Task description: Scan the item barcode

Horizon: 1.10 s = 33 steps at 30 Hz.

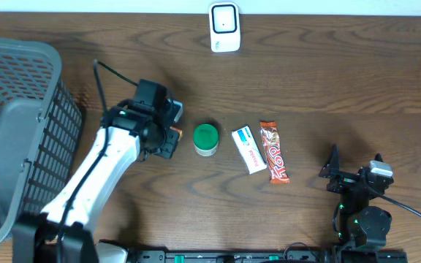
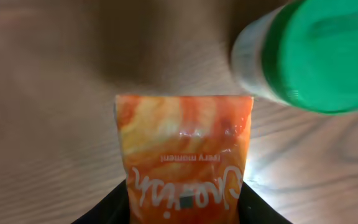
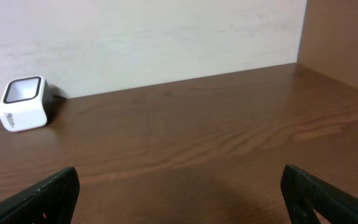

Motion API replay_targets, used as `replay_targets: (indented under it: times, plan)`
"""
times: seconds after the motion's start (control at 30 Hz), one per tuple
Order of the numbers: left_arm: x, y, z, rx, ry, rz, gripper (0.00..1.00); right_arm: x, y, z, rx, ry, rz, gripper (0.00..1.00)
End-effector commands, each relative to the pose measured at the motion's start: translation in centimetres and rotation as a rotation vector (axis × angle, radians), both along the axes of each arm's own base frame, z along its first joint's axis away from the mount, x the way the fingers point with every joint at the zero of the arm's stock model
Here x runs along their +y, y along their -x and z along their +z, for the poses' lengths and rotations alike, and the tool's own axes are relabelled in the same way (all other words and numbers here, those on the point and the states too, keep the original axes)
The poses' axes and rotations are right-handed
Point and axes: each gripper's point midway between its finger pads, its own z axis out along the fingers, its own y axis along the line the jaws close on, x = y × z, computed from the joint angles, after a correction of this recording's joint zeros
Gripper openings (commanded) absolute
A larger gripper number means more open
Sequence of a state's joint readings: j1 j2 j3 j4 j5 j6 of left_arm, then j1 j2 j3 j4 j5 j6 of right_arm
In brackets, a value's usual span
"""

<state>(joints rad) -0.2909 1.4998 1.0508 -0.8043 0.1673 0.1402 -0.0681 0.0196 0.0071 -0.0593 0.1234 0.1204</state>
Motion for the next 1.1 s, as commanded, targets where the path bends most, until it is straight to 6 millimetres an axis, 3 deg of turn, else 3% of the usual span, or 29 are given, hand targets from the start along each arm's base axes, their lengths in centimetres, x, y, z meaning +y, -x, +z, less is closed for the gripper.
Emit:
replay_targets:
  times: [0.0, 0.03, 0.1, 0.3, 0.43, 0.67, 0.7, 0.87, 0.97, 1.03, 1.07]
  plan:
    - [0.1, 0.2, -1.7, 0.022, -0.013, -0.020, 0.47, 0.1, 0.0, -0.2, 0.007, 0.013, 0.006, 0.99]
    - [-0.1, 0.1, -2.0, 0.023, -0.002, -0.022, 0.57, 0.1, 0.0, -0.2, 0.008, 0.013, 0.006, 0.99]
    - [-0.2, -0.1, -2.0, 0.011, 0.003, -0.018, 0.89, 0.1, 0.0, -0.2, 0.008, 0.013, 0.006, 0.99]
    - [-0.4, -0.7, -1.3, -0.028, 0.011, -0.017, 0.92, 0.1, 0.0, -0.2, 0.007, 0.013, 0.006, 0.99]
    - [-0.6, -1.5, 1.8, -0.112, 0.042, 0.004, 0.92, 0.1, 0.0, -0.2, 0.007, 0.013, 0.006, 0.99]
    - [-0.7, -2.2, 14.6, -0.463, 0.173, 0.063, 0.93, 0.1, 0.0, -0.2, 0.007, 0.013, 0.006, 0.99]
    - [-0.4, -2.1, 17.3, -0.554, 0.192, 0.068, 0.92, 0.1, 0.0, -0.2, 0.007, 0.013, 0.006, 0.99]
    - [2.5, -2.4, 25.1, -0.876, 0.193, 0.214, 0.92, 0.1, 0.0, -0.2, 0.007, 0.013, 0.006, 0.99]
    - [3.2, -2.0, 33.4, -1.185, 0.297, 0.254, 0.92, 0.1, 0.0, -0.2, 0.007, 0.013, 0.006, 0.99]
    - [3.8, -0.5, 39.8, -1.421, 0.398, 0.272, 0.92, 0.1, 0.0, -0.2, 0.007, 0.013, 0.006, 0.99]
    - [4.2, 0.0, 41.6, -1.490, 0.418, 0.291, 0.92, 0.1, 0.0, -0.2, 0.007, 0.013, 0.006, 0.99]
